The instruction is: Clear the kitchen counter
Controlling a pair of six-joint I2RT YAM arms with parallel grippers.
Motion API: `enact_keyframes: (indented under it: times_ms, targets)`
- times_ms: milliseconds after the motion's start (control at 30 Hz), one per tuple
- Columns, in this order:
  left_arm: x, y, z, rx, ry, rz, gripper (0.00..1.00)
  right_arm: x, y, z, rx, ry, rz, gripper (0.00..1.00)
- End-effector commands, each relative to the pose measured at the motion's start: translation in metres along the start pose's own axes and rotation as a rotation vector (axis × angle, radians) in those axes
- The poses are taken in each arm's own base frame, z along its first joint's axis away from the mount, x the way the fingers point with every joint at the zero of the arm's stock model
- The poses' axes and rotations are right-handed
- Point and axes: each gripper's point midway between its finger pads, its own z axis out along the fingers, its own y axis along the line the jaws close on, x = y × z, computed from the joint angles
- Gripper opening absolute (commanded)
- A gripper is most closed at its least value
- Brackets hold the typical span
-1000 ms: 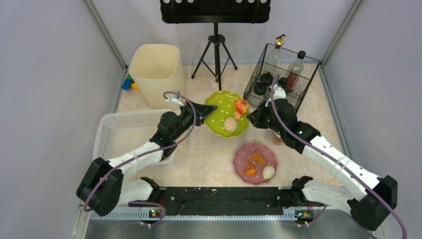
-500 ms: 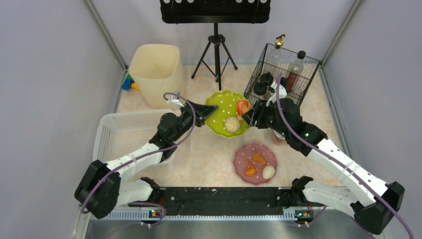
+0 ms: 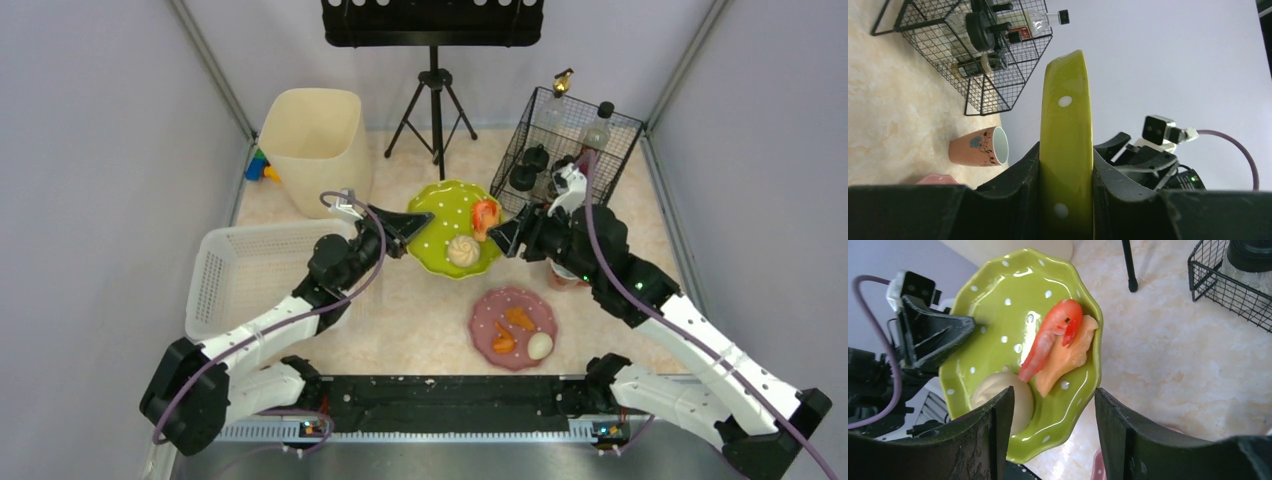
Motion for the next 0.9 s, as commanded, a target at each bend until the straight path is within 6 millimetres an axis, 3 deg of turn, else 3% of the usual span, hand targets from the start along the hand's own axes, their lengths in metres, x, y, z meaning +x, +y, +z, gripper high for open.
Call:
enact_keyframes:
  times_ms: [0,433,867]
  targets:
    - [-0.027,-0.063,-0.004,0.168,-0.098,0.002,0.00,-0.018,0.021,-0.018,-0.088,-0.076,0.011,0.59]
    - [-0.090,-0.085,-0.013,0.193,-0.245,0.000,0.00,-0.001,0.003,-0.031,-0.052,-0.065,0.007,0.59]
    - [-0.168,-0.134,-0.019,0.248,-0.413,0.029,0.00,0.017,-0.007,-0.023,-0.041,-0.037,0.005,0.59]
